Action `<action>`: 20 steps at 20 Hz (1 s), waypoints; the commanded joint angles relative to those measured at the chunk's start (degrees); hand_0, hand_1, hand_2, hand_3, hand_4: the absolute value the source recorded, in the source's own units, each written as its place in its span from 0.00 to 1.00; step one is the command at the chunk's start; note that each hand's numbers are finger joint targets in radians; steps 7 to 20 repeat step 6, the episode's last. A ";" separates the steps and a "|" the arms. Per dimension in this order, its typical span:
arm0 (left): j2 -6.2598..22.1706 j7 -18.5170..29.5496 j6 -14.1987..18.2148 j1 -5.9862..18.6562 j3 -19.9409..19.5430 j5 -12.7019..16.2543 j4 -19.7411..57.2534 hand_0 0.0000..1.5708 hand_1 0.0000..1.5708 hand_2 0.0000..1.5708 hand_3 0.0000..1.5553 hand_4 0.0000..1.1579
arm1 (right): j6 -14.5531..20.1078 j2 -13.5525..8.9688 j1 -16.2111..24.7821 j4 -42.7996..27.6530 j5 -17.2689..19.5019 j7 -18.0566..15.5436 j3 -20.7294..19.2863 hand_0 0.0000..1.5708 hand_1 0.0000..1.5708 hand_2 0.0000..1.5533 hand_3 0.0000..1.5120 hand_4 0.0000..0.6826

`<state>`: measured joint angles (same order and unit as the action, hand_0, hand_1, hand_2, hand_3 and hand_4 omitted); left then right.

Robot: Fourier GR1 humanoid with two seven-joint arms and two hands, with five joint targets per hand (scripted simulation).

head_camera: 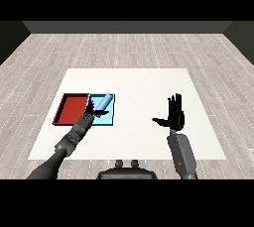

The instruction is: Pick the blue can and put it in the blue box

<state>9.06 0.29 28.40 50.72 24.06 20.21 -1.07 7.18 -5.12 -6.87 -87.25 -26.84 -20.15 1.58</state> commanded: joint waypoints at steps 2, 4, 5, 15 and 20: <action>1.67 7.71 3.46 -0.75 -3.87 2.78 -3.78 0.00 0.00 0.00 0.00 0.00 | -1.88 0.87 -1.33 4.51 0.35 -2.90 -0.40 0.00 0.00 0.00 0.00 0.00; 2.80 15.40 1.14 -0.95 -4.95 3.62 -7.71 0.00 0.00 0.00 0.00 0.00 | -1.17 -0.16 -1.51 2.97 0.53 -1.27 -0.54 0.00 0.00 0.00 0.00 0.00; 3.53 18.29 1.72 -1.79 -5.76 4.11 -9.30 0.00 0.00 0.00 0.00 0.00 | -1.30 0.37 -0.61 2.13 2.62 -1.65 2.13 0.00 0.00 0.00 0.00 0.00; 3.79 19.74 1.11 -2.42 -6.34 4.16 -8.87 0.00 0.00 0.00 0.00 0.00 | -2.02 -1.32 -2.12 2.29 1.46 0.77 0.91 0.00 0.00 0.00 0.00 0.00; 3.79 19.74 1.11 -2.42 -6.34 4.16 -8.87 0.00 0.00 0.00 0.00 0.00 | -2.02 -1.32 -2.12 2.29 1.46 0.77 0.91 0.00 0.00 0.00 0.00 0.00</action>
